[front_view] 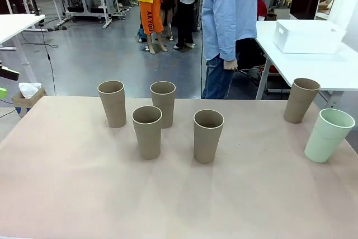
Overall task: Stack the cups and store them in the basket.
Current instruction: Pick up two Reusable plastic cups , one in each hand.
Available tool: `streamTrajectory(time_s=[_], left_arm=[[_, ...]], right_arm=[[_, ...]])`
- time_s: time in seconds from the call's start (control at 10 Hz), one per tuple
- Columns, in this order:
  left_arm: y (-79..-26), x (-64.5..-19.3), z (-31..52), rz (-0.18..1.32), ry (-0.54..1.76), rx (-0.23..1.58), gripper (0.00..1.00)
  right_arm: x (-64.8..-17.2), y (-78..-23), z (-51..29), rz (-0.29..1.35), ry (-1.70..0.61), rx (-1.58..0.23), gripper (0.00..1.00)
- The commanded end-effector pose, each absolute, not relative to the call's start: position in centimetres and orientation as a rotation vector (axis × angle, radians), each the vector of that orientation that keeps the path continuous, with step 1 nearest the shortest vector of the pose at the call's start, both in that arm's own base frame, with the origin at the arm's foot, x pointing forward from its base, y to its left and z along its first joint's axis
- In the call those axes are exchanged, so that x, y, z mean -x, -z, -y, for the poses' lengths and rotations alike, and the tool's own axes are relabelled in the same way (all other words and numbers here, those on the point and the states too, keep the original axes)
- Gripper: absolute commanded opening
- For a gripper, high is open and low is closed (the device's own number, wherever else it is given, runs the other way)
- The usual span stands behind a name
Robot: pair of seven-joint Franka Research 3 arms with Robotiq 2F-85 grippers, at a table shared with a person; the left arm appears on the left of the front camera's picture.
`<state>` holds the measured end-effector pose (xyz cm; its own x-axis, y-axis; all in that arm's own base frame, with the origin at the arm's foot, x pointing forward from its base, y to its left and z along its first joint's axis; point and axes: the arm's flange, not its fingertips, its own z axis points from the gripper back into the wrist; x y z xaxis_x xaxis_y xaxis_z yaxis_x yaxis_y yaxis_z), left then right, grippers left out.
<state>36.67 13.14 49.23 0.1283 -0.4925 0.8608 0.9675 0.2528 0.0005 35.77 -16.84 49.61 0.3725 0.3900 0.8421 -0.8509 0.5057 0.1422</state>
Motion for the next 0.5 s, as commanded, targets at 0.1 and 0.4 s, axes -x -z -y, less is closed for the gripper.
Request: streamTrajectory(time_s=[0.1, 0.4], left_arm=[[-49.28, -36.69, -13.30, 0.896, 1.205, 0.684, 1.00], [-49.28, -36.69, -13.30, 0.896, 1.205, 0.684, 1.00]], right_arm=[[-36.14, -49.67, 17.02, 0.886, -0.884, -0.645, 1.00], [-36.14, -49.67, 17.02, 0.886, -0.884, -0.645, 1.00]])
